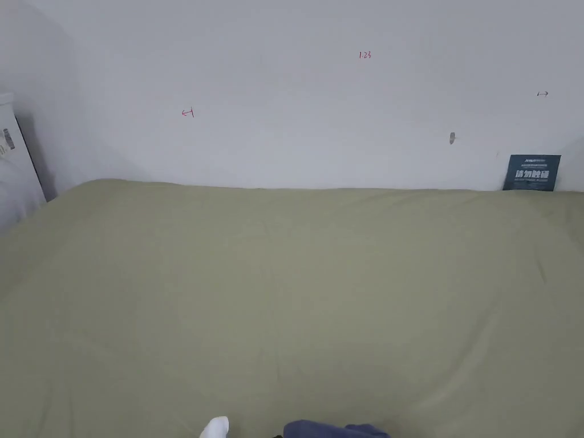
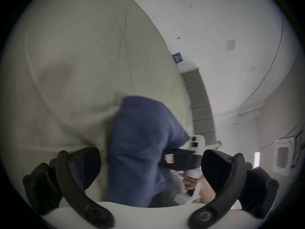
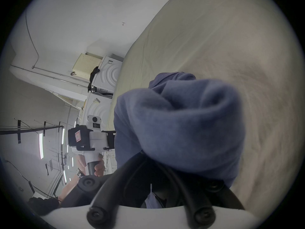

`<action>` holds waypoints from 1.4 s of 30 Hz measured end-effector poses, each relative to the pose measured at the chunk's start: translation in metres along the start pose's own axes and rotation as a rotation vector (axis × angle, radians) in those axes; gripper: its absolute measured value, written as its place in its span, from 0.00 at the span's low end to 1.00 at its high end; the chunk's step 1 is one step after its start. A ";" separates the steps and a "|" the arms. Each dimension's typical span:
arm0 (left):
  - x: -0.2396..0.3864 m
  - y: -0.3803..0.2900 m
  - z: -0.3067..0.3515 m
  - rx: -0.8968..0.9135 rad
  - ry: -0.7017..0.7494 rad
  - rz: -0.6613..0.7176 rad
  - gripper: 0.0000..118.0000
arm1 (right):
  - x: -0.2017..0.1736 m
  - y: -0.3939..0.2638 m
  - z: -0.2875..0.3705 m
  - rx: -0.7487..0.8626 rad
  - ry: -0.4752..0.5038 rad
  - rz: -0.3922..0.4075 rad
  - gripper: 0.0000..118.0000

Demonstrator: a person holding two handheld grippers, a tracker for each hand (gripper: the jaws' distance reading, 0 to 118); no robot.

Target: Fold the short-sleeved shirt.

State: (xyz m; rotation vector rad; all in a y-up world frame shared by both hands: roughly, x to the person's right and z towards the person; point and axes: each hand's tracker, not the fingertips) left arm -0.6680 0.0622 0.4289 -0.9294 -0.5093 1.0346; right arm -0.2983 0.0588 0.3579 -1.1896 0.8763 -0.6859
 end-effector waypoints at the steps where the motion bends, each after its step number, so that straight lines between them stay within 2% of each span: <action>1: -0.003 -0.002 -0.005 -0.041 -0.040 0.039 1.00 | 0.000 0.000 0.000 0.005 0.003 -0.006 0.01; 3: -0.004 -0.008 -0.015 -0.081 -0.032 0.061 1.00 | 0.000 -0.001 0.001 0.016 0.001 -0.008 0.01; 5: 0.002 -0.012 -0.017 -0.059 -0.021 0.017 0.98 | -0.002 -0.002 0.001 0.022 -0.004 0.000 0.01; 6: 0.003 -0.010 -0.018 -0.073 -0.014 0.013 0.82 | -0.002 -0.003 0.002 0.026 -0.006 0.005 0.01; 7: 0.004 -0.009 -0.017 -0.087 -0.003 0.003 0.42 | -0.002 -0.003 0.002 0.028 -0.009 0.007 0.01; 8: 0.003 -0.008 -0.013 -0.097 0.032 -0.013 0.18 | -0.003 -0.003 0.002 0.030 -0.010 0.008 0.01; 10: 0.003 -0.005 -0.009 -0.078 0.149 -0.052 0.18 | -0.002 -0.002 0.004 0.046 -0.015 0.011 0.01; 12: -0.005 -0.004 -0.008 -0.080 0.090 0.032 0.18 | -0.004 -0.003 0.005 0.052 -0.018 0.017 0.01; 15: 0.001 -0.005 -0.010 -0.062 0.104 -0.030 0.18 | -0.011 -0.006 0.007 0.063 -0.041 0.043 0.01; 21: -0.005 0.009 0.021 -0.032 0.115 -0.012 0.18 | -0.025 -0.005 0.015 0.087 -0.054 0.080 0.01; 25: -0.027 0.035 0.086 0.072 0.169 0.035 0.18 | -0.033 -0.006 0.014 0.091 -0.099 0.109 0.01; 30: -0.063 0.067 0.203 0.221 0.265 0.077 0.18 | -0.044 -0.010 0.002 0.094 -0.101 0.119 0.01; 36: -0.098 0.105 0.339 0.193 0.489 0.032 0.18 | -0.071 -0.015 -0.021 0.071 -0.129 0.169 0.01; 40: -0.118 0.121 0.410 0.206 0.656 0.087 0.18 | -0.089 -0.020 -0.028 0.046 -0.142 0.209 0.01; 42: -0.136 0.127 0.429 0.231 0.695 0.129 0.18 | -0.097 -0.023 -0.030 0.035 -0.155 0.234 0.01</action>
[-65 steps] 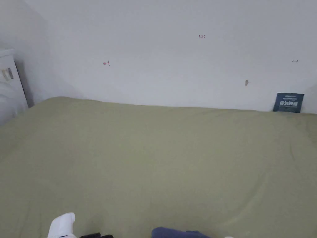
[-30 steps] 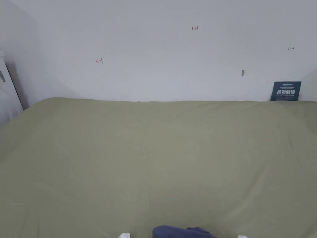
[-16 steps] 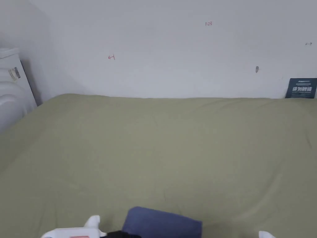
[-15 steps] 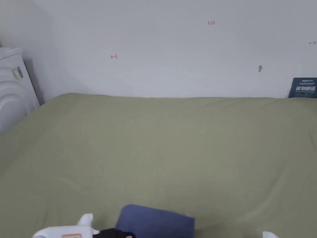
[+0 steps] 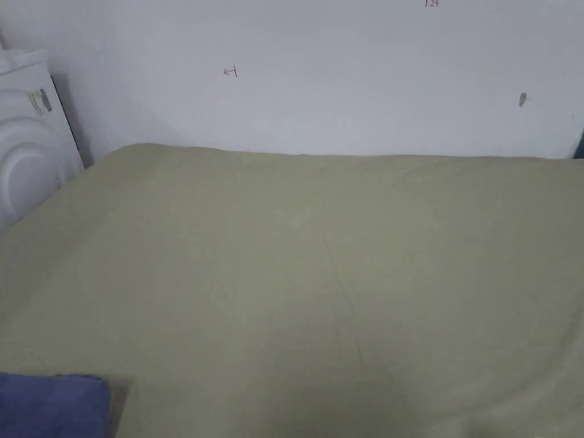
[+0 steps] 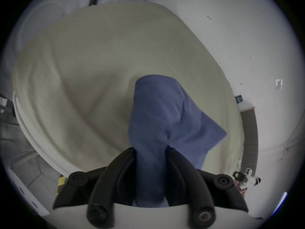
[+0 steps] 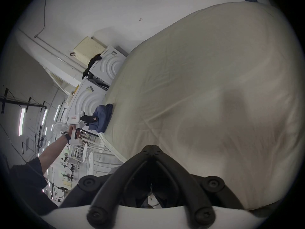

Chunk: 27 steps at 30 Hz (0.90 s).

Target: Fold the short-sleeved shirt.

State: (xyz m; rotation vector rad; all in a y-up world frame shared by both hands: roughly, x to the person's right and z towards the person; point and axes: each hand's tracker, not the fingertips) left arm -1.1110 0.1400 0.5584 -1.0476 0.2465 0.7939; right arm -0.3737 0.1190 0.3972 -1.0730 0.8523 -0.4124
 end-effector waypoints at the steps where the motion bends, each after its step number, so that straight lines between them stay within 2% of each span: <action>1: -0.006 -0.001 -0.001 0.015 0.009 0.003 0.18 | -0.003 0.000 -0.001 -0.005 0.001 0.008 0.01; 2: -0.008 -0.004 -0.003 0.009 -0.020 0.037 0.18 | -0.007 0.000 -0.001 -0.012 0.000 0.018 0.01; 4: 0.005 -0.014 -0.006 0.019 -0.060 0.008 0.18 | -0.015 0.000 -0.001 -0.022 0.001 0.042 0.01; 5: 0.012 -0.017 -0.005 0.034 -0.045 -0.016 0.24 | -0.019 0.000 0.000 -0.024 0.005 0.058 0.01; 6: 0.017 -0.020 -0.001 0.059 -0.016 -0.023 0.40 | -0.022 0.000 0.001 -0.023 0.010 0.071 0.01; 7: 0.022 -0.021 0.005 0.069 -0.016 -0.014 0.69 | -0.025 0.001 0.003 -0.021 0.009 0.082 0.01; 8: 0.028 -0.023 0.019 0.088 -0.005 -0.019 0.79 | -0.027 0.001 0.006 -0.019 0.013 0.094 0.01; 9: 0.034 -0.025 0.035 0.122 -0.008 -0.027 0.78 | -0.029 0.001 0.011 -0.016 0.018 0.107 0.01; 10: 0.043 -0.027 0.053 0.170 0.048 -0.046 0.78 | -0.032 0.000 0.016 -0.008 0.011 0.124 0.01; 12: 0.051 -0.024 0.096 0.344 0.255 -0.106 0.77 | -0.036 -0.001 0.030 0.016 -0.010 0.162 0.01; 14: 0.082 -0.035 0.130 0.477 0.411 -0.115 0.77 | -0.038 0.000 0.045 0.057 -0.079 0.188 0.01; 15: 0.102 -0.043 0.140 0.513 0.464 -0.180 0.73 | -0.039 0.001 0.051 0.079 -0.136 0.199 0.01; 17: 0.155 -0.067 0.151 0.590 0.441 -0.348 0.37 | -0.040 0.004 0.066 0.129 -0.261 0.247 0.01; 18: 0.179 -0.077 0.148 0.601 0.404 -0.404 0.13 | -0.040 0.007 0.071 0.143 -0.322 0.261 0.01; 19: 0.168 -0.061 0.133 0.579 0.379 -0.432 0.00 | -0.039 0.009 0.078 0.169 -0.386 0.267 0.01; 22: 0.243 -0.098 0.096 0.551 0.433 -0.541 0.00 | -0.035 0.018 0.100 0.244 -0.500 0.230 0.01; 26: 0.338 -0.175 0.043 0.628 0.281 -0.611 0.00 | -0.040 0.024 0.131 0.361 -0.697 0.267 0.01; 27: 0.357 -0.192 0.033 0.630 0.242 -0.629 0.00 | -0.042 0.024 0.137 0.383 -0.717 0.278 0.01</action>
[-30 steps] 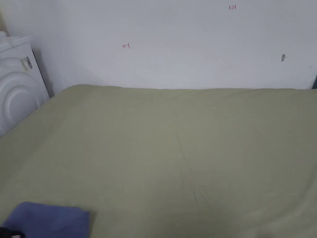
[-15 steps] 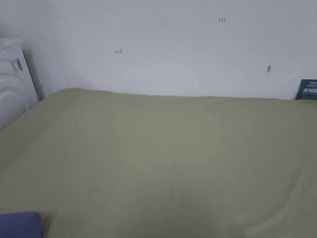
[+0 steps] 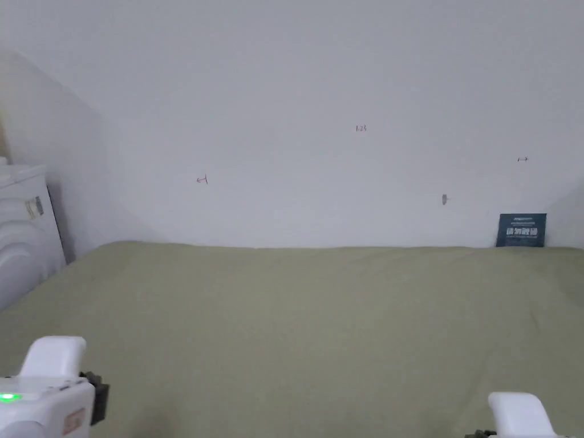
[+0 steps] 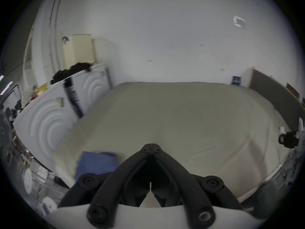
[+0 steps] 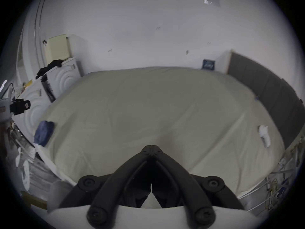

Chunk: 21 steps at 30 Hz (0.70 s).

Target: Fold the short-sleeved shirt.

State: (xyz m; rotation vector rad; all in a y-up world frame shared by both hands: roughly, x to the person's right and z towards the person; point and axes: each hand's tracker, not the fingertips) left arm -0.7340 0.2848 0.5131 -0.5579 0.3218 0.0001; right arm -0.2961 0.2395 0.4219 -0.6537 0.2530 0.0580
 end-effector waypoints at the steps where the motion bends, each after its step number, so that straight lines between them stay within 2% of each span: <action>1: 0.024 -0.003 0.003 0.004 -0.039 -0.015 0.00 | 0.004 0.002 0.005 0.023 -0.015 0.000 0.01; 5: 0.100 -0.016 0.016 0.059 -0.074 -0.039 0.00 | 0.013 0.004 0.024 0.087 -0.115 -0.016 0.01; 8: 0.130 -0.021 0.037 0.150 -0.073 0.014 0.00 | 0.014 0.002 0.034 0.125 -0.171 -0.030 0.01; 11: 0.138 -0.019 0.048 0.166 -0.098 0.044 0.00 | 0.010 0.000 0.042 0.163 -0.177 -0.032 0.01; 15: 0.145 -0.018 0.055 0.181 -0.084 0.002 0.00 | 0.005 0.000 0.048 0.215 -0.218 -0.028 0.01; 21: 0.150 -0.019 0.061 0.173 -0.088 0.004 0.00 | -0.006 -0.003 0.050 0.238 -0.214 -0.019 0.01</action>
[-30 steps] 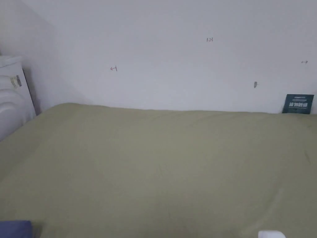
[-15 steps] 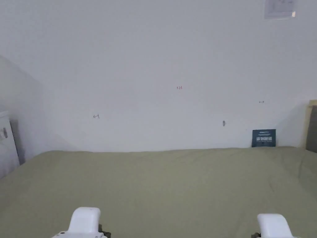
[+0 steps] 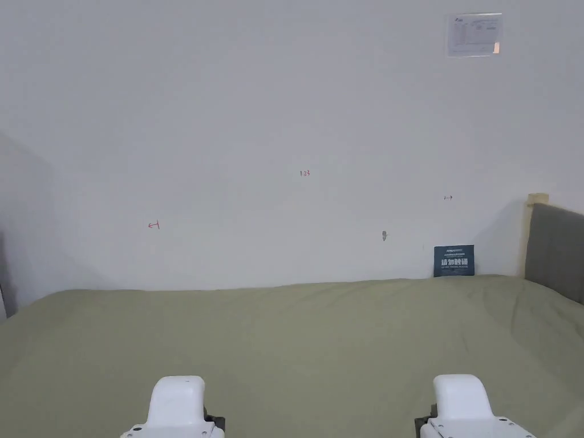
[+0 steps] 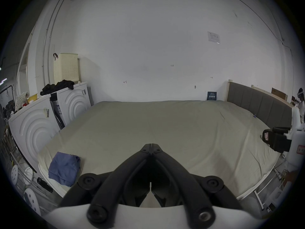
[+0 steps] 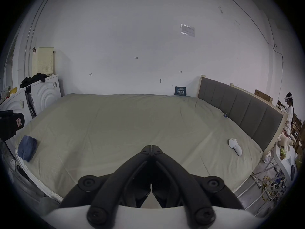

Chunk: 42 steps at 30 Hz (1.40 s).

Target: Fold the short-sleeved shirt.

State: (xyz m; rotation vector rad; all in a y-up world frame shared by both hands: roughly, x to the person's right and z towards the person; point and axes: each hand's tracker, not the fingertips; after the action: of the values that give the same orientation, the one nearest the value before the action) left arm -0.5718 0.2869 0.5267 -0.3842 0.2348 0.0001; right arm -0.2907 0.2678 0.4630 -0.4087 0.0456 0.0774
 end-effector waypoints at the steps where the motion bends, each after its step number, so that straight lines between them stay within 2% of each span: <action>1: 0.000 0.000 0.000 -0.004 0.005 -0.012 0.00 | -0.001 0.000 0.001 0.004 -0.002 0.002 0.01; 30: 0.006 0.049 0.012 0.092 -0.026 0.002 0.00 | 0.000 0.070 0.034 0.156 0.019 -0.007 0.01; 31: 0.005 0.048 0.012 0.089 -0.023 0.011 0.00 | 0.001 0.069 0.033 0.156 0.018 -0.010 0.03; 32: 0.004 0.048 0.012 0.087 -0.023 0.018 0.00 | 0.000 0.068 0.036 0.157 0.016 -0.013 0.11; 33: 0.004 0.047 0.011 0.089 -0.023 0.021 0.09 | 0.001 0.068 0.035 0.155 0.016 -0.014 0.33; 34: 0.004 0.047 0.011 0.090 -0.018 0.020 0.44 | 0.003 0.068 0.034 0.149 0.023 -0.016 0.80; 35: 0.003 0.047 0.011 0.091 -0.009 0.017 0.75 | 0.003 0.068 0.030 0.125 0.024 -0.017 1.00; 36: 0.002 0.047 0.010 0.093 -0.006 0.020 0.99 | 0.003 0.068 0.026 0.094 0.006 -0.025 0.98; 37: 0.001 0.047 0.008 0.086 -0.007 0.031 1.00 | 0.003 0.058 0.031 0.101 0.020 -0.057 0.99; 38: 0.000 0.047 0.006 0.075 -0.020 0.039 1.00 | 0.011 0.057 0.030 0.129 0.028 -0.046 1.00; 41: 0.004 0.046 0.012 0.099 0.001 0.039 1.00 | 0.018 0.057 0.017 0.221 0.168 -0.052 1.00; 42: 0.004 0.046 0.012 0.097 0.026 0.037 1.00 | 0.017 0.056 0.018 0.248 0.117 -0.053 1.00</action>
State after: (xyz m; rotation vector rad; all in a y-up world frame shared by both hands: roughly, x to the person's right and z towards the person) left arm -0.5667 0.3342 0.5197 -0.2829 0.2671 0.0201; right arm -0.2777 0.3277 0.4559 -0.1663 0.1577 -0.0052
